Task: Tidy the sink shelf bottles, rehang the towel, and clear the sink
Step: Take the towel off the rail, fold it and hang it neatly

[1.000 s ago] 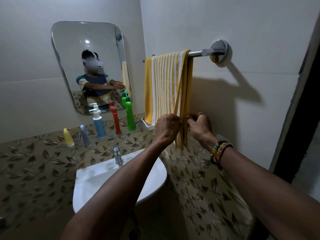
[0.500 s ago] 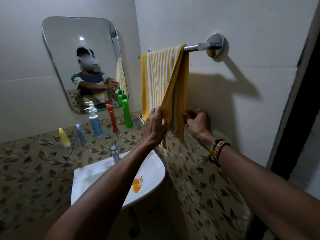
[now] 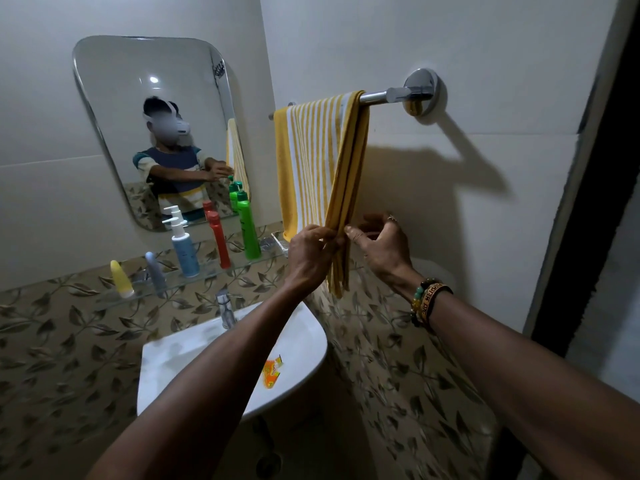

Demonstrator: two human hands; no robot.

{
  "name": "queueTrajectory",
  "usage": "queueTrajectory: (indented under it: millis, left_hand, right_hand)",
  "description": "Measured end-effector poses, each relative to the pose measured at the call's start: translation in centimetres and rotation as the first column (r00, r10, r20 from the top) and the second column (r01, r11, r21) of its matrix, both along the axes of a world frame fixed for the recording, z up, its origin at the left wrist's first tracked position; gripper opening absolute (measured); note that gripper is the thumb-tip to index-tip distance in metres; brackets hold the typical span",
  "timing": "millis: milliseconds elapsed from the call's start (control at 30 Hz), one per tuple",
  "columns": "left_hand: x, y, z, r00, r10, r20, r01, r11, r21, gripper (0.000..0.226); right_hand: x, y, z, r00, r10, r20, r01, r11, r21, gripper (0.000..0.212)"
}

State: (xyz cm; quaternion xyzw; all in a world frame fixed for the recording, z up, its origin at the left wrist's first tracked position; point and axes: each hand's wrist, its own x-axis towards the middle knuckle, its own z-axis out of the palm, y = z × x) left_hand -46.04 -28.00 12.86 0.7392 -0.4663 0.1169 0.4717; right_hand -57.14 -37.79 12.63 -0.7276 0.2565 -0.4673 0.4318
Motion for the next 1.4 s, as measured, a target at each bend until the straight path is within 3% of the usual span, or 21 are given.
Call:
queueTrajectory:
  millis: [100,267,433,700,833,933,1200,1400]
  left_hand:
    - [0.7,0.6,0.1,1.000,0.004,-0.027,-0.004,1.000,-0.002,0.023]
    - [0.8,1.5,0.5,1.000,-0.014,-0.008,0.014,1.000,-0.004,0.019]
    - [1.0,2.3,0.2,0.992,0.077,0.102,-0.070,0.995,-0.076,0.011]
    - [0.6,1.4,-0.3,0.998,0.041,0.055,-0.036,0.995,-0.096,0.050]
    - [-0.4,0.3,-0.7,0.993,0.014,0.119,-0.008,0.999,-0.048,0.016]
    - [-1.2,-0.8,-1.0,0.987,0.054,0.149,-0.053,0.999,-0.010,0.007]
    - [-1.6,-2.4,-2.2,0.988,0.068,0.141,-0.072,0.997,0.022,0.004]
    - [-1.3,-1.6,-4.4,0.994,-0.046,0.101,0.038,0.996,0.076,0.022]
  right_hand:
    - [0.4,0.4,0.2,0.999,0.009,-0.032,-0.009,1.000,0.003,0.045]
    - [1.2,1.0,0.3,0.992,-0.093,-0.085,0.082,0.989,-0.119,0.014]
    - [0.6,-0.1,0.3,0.972,-0.191,-0.134,0.192,0.981,-0.008,0.019]
    - [0.2,-0.5,0.1,0.981,-0.151,-0.124,0.160,0.985,0.066,0.014]
    - [0.4,0.1,-0.1,0.993,-0.075,-0.088,0.078,0.996,0.036,0.013]
    - [0.6,0.5,-0.2,0.992,-0.066,-0.105,0.059,0.996,-0.064,0.013]
    - [0.2,-0.2,-0.9,0.989,-0.107,-0.106,0.091,0.985,-0.146,0.011]
    - [-0.1,0.0,-2.0,0.992,-0.104,-0.077,0.095,0.989,-0.113,0.009]
